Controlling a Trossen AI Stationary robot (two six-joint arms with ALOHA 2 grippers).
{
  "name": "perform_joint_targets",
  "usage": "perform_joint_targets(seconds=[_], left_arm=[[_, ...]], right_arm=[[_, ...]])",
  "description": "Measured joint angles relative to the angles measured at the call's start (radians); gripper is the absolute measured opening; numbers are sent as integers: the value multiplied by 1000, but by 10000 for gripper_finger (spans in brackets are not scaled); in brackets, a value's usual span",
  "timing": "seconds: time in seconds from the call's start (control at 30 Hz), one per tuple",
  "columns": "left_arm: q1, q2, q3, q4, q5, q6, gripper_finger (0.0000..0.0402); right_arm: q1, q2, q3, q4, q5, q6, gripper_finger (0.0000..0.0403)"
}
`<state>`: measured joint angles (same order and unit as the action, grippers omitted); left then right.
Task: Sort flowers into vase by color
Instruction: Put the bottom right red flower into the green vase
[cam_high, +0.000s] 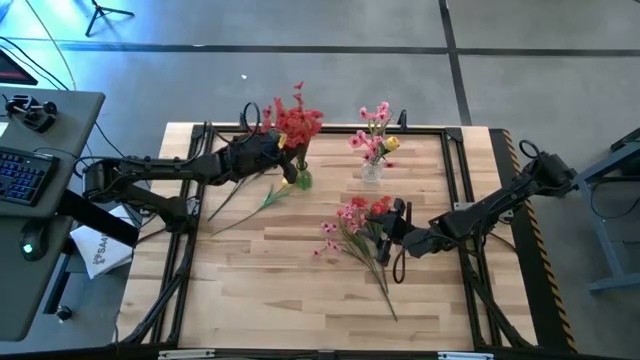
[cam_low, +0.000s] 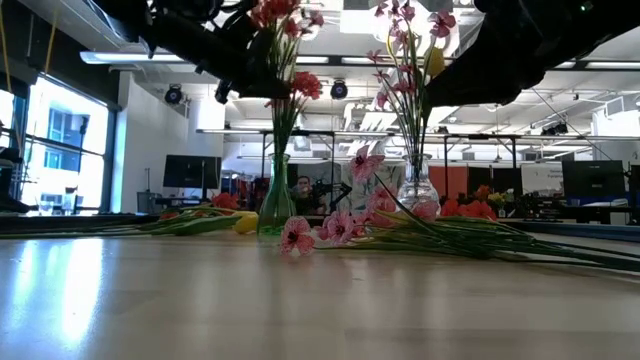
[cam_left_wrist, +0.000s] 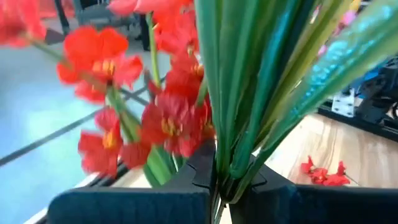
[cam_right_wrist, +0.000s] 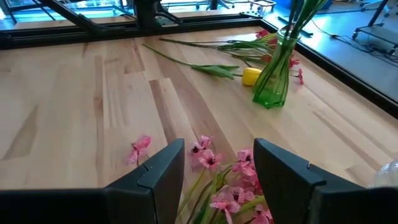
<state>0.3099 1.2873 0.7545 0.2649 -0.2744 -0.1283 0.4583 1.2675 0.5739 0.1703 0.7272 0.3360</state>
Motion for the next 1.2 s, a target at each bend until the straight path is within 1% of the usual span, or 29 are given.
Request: perform_joint_targets(seconds=[0.1, 0.17, 0.27, 0.43, 0.6, 0.7, 0.83, 0.97, 1.03, 1.1, 1.2], left_arm=[[5, 6, 0, -43, 0, -11, 14], [5, 14, 0, -56, 0, -10, 28], [5, 30, 0, -67, 1, -11, 55], [11, 48, 0, -136, 3, -27, 106], [24, 46, 0, -218, 3, -53, 141], [33, 42, 40, -317, 24, -53, 148], [49, 42, 128, -512, 56, -32, 150], [51, 42, 204, -668, 55, 14, 150], [51, 42, 222, -694, 54, 26, 150], [51, 42, 229, -677, 54, 23, 150], [51, 42, 229, -639, 37, -48, 150]], right_arm=[[0, 0, 0, 0, -2, 4, 188], [0, 0, 0, 0, -2, 4, 188], [0, 0, 0, 0, -2, 4, 188], [0, 0, 0, -1, -2, 4, 188], [0, 0, 0, 0, -2, 4, 188], [0, 0, 0, 0, -2, 4, 188], [0, 0, 0, -1, -1, 4, 188], [0, 0, 0, -1, -1, 4, 188], [0, 0, 0, -2, -2, 4, 188], [0, 0, 0, -8, -1, 4, 188], [0, 0, 0, -14, -1, 7, 188]])
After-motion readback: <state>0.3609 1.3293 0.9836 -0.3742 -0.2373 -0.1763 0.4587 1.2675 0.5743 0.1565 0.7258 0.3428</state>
